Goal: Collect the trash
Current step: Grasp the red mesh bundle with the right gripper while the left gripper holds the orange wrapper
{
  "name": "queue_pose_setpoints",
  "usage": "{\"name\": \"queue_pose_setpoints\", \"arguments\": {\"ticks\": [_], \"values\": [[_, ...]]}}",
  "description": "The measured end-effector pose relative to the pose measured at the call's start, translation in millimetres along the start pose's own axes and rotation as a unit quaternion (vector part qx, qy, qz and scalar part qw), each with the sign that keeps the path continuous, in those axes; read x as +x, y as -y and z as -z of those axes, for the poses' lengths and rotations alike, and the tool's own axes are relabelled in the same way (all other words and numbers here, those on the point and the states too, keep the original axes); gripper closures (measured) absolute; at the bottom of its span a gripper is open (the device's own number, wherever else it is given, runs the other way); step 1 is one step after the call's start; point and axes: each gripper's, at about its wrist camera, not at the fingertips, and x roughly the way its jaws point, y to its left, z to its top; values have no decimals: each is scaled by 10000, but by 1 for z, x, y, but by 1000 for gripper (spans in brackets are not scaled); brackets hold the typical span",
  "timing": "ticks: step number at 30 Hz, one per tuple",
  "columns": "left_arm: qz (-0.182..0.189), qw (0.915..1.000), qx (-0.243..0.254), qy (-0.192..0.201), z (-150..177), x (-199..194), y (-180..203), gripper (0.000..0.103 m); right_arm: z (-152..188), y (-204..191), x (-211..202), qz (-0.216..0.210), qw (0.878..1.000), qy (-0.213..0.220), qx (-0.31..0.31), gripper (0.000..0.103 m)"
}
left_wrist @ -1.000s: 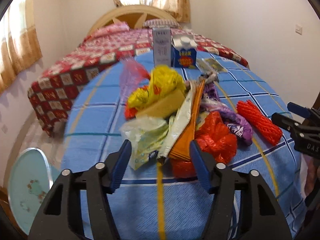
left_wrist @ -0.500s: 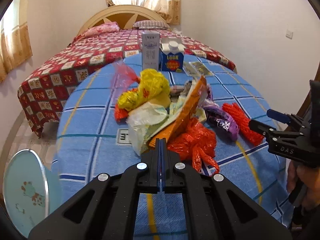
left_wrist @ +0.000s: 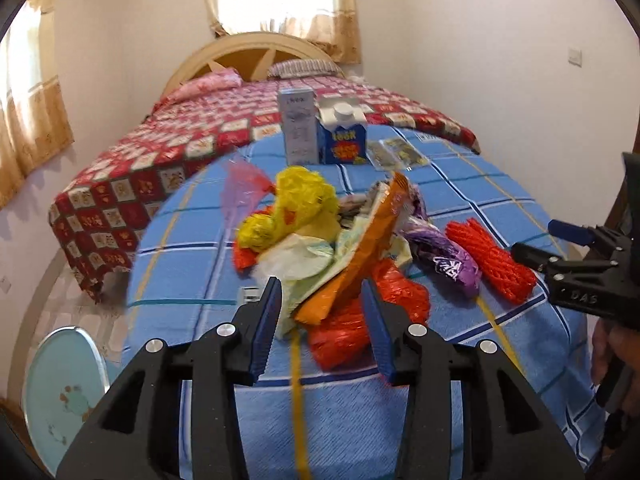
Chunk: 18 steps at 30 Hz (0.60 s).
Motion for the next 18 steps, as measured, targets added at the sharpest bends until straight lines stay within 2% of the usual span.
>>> {"name": "queue_pose_setpoints", "arguments": {"ticks": [3, 4, 5, 9, 14, 16, 17, 18], "values": [[143, 9996, 20, -258, 1, 19, 3, 62, 0, 1, 0, -38, 10000, 3, 43, 19], [142, 9992, -8, -387, 2, 27, 3, 74, 0, 0, 0, -65, 10000, 1, 38, 19], [211, 9988, -32, -444, 2, 29, 2, 99, 0, -2, 0, -106, 9999, 8, 16, 19], [224, 9993, -104, -294, -2, 14, -4, 102, 0, -9, 1, -218, 9998, 1, -34, 19], [220, 9997, -106, 79, -9, -29, -13, 102, -1, -19, 9, -308, 9993, -138, -127, 20], [58, 9998, -100, 173, -8, -43, -19, 102, 2, -23, 18, -412, 9982, -375, -204, 36], [13, 9997, -131, 198, -6, -48, -23, 102, 4, -24, 23, -498, 9972, -521, -219, 59], [-15, 9996, -178, 208, -4, -53, -27, 102, 7, -24, 28, -637, 9955, -678, -189, 69]]}}
